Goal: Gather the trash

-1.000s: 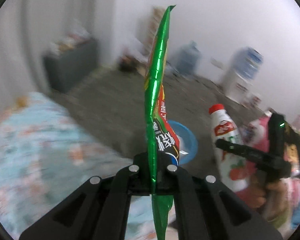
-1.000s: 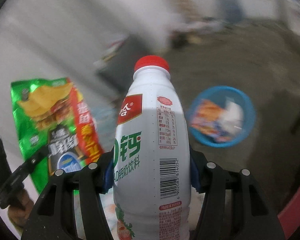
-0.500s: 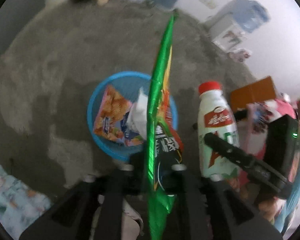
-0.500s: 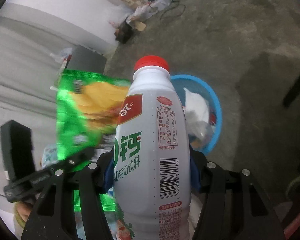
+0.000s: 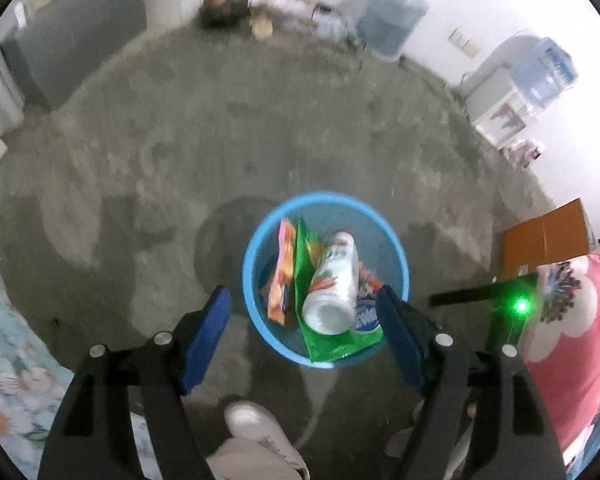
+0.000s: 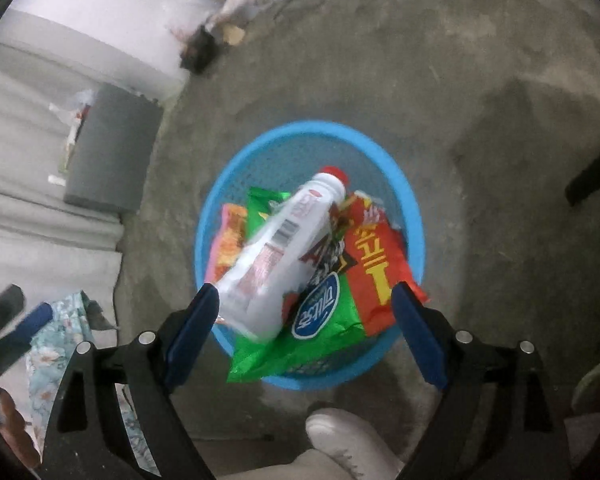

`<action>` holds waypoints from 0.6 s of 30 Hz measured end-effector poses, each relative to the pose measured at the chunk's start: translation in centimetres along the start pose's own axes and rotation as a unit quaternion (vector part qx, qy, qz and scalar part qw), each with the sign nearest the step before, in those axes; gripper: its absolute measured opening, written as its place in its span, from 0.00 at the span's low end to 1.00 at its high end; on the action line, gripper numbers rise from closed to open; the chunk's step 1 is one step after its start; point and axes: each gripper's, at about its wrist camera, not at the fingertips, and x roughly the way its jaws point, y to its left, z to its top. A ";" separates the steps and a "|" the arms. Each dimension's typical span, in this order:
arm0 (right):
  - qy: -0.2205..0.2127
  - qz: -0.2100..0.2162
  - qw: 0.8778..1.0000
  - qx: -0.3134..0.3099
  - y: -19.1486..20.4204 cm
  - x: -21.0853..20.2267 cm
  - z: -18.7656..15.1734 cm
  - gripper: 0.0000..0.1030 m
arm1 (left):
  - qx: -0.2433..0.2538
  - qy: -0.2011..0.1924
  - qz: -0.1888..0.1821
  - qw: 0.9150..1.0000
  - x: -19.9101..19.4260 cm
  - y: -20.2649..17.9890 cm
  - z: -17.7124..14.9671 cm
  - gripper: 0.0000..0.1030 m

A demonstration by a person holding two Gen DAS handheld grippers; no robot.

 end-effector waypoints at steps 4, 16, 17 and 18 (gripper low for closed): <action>-0.035 0.013 0.999 -0.024 2.2 -3.3 0.2 0.81 | 0.021 -0.067 -0.013 0.997 -6.6 -0.6 -0.9 0.77; -0.139 0.067 0.955 -0.255 15.3 -15.9 -7.7 0.89 | 0.013 -0.225 0.024 0.974 -24.6 0.8 -13.8 0.94; -0.145 0.069 0.947 -0.277 16.1 -16.8 -8.4 0.90 | 0.001 -0.233 0.031 0.972 -25.7 1.2 -15.0 0.94; -0.151 0.074 0.938 -0.304 17.1 -17.8 -9.8 0.91 | -0.017 -0.242 0.040 0.969 -26.8 1.8 -16.6 0.94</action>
